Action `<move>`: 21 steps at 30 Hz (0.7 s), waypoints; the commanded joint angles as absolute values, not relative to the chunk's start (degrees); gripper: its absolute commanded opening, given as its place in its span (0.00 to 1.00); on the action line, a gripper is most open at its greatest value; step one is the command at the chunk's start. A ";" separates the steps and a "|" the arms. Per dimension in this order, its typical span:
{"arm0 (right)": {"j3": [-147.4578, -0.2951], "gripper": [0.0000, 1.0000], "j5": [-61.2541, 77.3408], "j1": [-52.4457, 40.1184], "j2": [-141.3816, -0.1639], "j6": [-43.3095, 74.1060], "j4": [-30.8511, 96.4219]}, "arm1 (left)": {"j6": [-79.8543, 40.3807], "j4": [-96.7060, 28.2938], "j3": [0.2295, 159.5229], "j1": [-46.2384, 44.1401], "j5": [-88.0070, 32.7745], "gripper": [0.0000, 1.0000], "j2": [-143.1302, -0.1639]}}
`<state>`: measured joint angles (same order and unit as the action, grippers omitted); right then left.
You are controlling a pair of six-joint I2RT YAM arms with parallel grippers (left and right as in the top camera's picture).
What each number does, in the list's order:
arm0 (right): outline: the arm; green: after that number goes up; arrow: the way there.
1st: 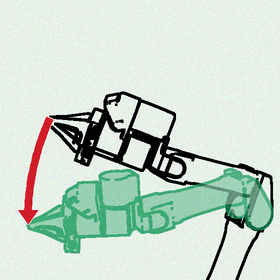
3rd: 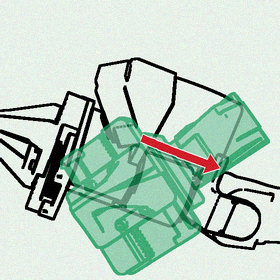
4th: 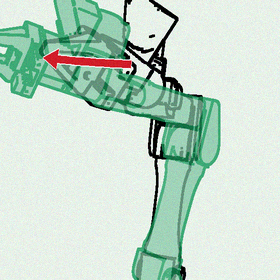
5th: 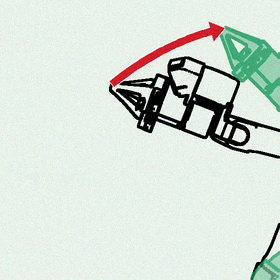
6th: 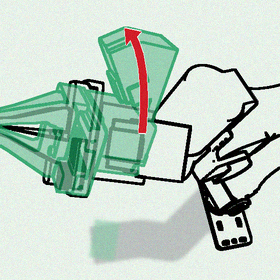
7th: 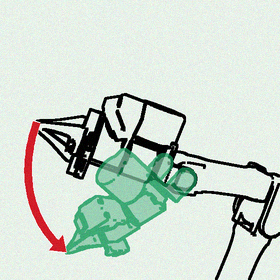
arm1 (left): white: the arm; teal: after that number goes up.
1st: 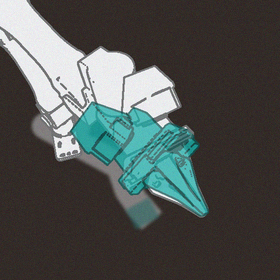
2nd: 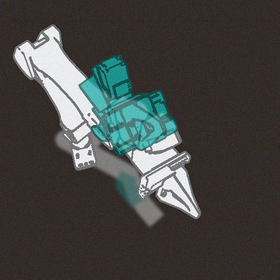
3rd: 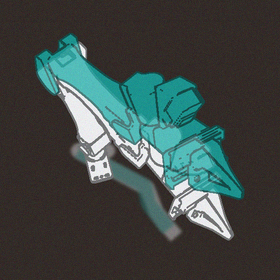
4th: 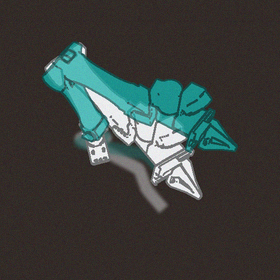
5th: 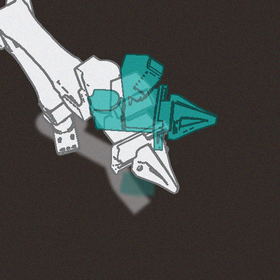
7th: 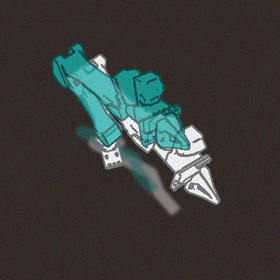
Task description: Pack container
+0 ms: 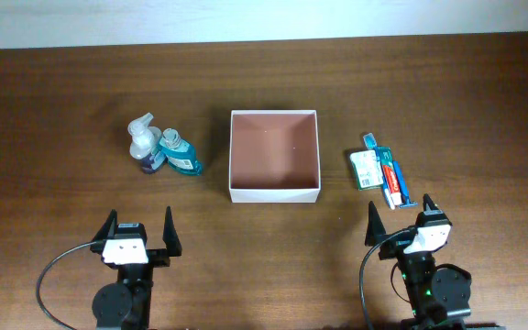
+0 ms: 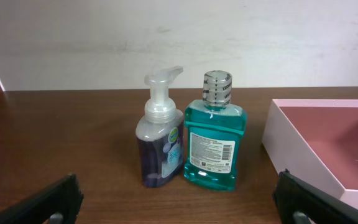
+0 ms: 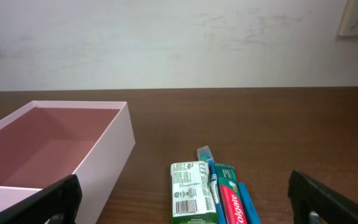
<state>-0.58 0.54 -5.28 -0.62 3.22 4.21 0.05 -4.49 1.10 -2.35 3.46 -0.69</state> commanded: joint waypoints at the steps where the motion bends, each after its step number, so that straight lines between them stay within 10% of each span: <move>1: -0.32 0.99 1.04 -4.75 -0.51 3.66 4.49 | 0.93 -4.34 0.54 -2.63 3.90 0.99 -0.40; 21: -0.32 0.99 1.04 -4.75 -0.51 3.66 4.49 | 0.93 0.82 9.41 -2.57 -6.42 0.99 -3.90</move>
<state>-0.58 0.54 -5.28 -0.64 3.18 4.21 0.08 2.85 2.22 -2.35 -3.75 -1.02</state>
